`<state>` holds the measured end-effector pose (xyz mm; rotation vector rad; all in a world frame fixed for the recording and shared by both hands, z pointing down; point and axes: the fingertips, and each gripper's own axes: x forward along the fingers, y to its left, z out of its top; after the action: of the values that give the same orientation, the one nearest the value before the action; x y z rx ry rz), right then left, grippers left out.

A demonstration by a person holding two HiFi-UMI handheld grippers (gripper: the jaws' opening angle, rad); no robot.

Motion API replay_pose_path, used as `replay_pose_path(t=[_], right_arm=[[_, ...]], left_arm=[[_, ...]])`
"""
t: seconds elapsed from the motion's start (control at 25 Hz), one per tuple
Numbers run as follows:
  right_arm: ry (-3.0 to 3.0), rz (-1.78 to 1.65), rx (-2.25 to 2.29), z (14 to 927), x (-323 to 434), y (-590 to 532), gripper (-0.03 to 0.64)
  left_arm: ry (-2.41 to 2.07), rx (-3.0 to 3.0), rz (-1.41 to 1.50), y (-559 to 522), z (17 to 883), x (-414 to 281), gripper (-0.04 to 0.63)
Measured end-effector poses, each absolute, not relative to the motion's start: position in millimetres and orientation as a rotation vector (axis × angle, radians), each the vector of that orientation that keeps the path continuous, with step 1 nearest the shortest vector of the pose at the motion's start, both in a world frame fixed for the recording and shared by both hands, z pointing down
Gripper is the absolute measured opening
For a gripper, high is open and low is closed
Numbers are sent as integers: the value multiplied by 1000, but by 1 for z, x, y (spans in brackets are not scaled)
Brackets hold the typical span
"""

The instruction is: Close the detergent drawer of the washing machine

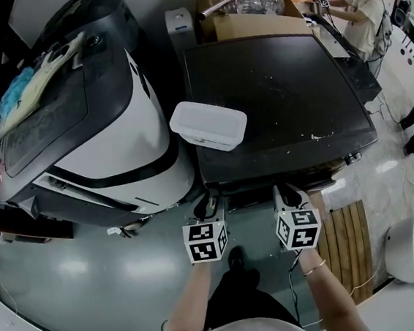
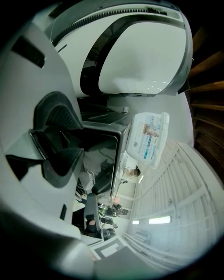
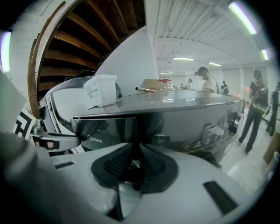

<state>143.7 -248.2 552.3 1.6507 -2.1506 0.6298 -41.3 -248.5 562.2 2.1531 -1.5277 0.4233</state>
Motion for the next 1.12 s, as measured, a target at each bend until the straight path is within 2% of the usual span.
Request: replay_pose_path(t=[1.12], right_arm=[[-2192, 583, 1636, 534, 140, -243, 54]], left_arm=[[-1540, 2151, 401, -244, 545, -44, 122]])
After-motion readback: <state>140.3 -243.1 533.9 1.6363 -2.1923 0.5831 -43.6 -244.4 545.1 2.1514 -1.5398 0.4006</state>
